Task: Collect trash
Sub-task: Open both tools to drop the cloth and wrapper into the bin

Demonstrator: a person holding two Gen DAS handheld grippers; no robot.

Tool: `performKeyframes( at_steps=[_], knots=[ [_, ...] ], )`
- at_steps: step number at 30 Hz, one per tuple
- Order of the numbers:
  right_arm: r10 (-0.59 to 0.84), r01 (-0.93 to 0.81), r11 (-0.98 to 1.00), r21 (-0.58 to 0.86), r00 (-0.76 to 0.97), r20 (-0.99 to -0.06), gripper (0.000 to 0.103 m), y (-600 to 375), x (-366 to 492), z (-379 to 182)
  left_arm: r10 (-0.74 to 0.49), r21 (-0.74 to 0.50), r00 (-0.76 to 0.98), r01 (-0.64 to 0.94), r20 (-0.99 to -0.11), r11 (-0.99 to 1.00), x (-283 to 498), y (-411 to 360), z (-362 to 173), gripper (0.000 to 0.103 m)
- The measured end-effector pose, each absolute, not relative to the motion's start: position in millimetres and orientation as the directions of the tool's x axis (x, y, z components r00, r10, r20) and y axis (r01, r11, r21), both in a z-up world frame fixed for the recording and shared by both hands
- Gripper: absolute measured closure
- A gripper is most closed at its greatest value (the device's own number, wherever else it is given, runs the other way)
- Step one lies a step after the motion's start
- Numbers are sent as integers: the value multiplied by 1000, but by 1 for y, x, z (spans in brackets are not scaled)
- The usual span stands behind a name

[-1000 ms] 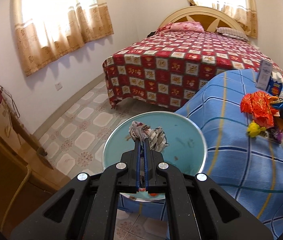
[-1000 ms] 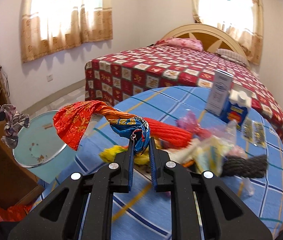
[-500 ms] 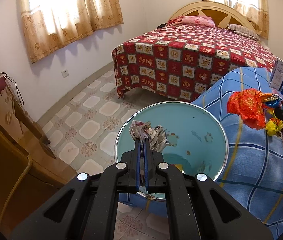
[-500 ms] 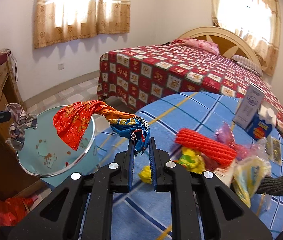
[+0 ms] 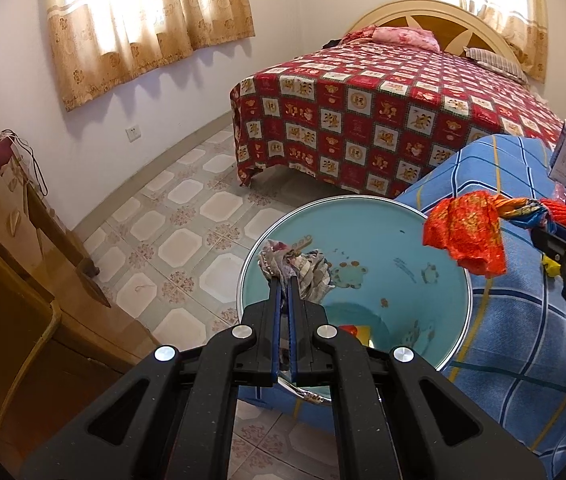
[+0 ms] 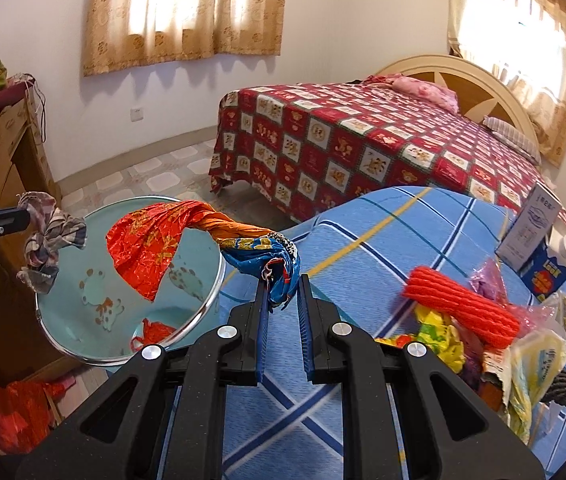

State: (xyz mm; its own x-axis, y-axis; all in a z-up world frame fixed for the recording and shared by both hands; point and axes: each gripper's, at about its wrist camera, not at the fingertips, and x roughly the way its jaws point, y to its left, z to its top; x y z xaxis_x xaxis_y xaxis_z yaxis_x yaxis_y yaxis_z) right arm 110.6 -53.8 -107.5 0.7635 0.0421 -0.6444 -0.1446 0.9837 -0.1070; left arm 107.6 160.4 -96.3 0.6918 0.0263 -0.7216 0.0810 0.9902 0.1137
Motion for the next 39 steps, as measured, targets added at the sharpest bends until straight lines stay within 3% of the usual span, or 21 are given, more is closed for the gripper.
performKeyframes(
  at_steps=[19,20,23,26,31,39],
  knots=[
    [96,-219,970,-106,745,-660,87,-28,120,-116,-8,84,687,100,-727,991,110,155,-99,97],
    [104,-226,969,-101,743,-661,83,-27,120,-116,-17,74,687,104,-726,992,110,155,-99,94],
    [140,-248,966,-70,733,-666,63,-26,121,-118,-25,64,695,102,-719,993,108,154,-98,49],
    [151,-253,966,-58,729,-668,50,-25,119,-119,-44,52,692,118,-721,992,107,151,-99,48],
    [144,-230,972,-45,740,-657,45,-42,100,-113,-59,43,670,135,-740,990,105,140,-110,35],
    [15,-27,1000,-10,798,-602,38,-137,28,-100,-93,70,621,232,-778,970,91,91,-134,33]
  ],
)
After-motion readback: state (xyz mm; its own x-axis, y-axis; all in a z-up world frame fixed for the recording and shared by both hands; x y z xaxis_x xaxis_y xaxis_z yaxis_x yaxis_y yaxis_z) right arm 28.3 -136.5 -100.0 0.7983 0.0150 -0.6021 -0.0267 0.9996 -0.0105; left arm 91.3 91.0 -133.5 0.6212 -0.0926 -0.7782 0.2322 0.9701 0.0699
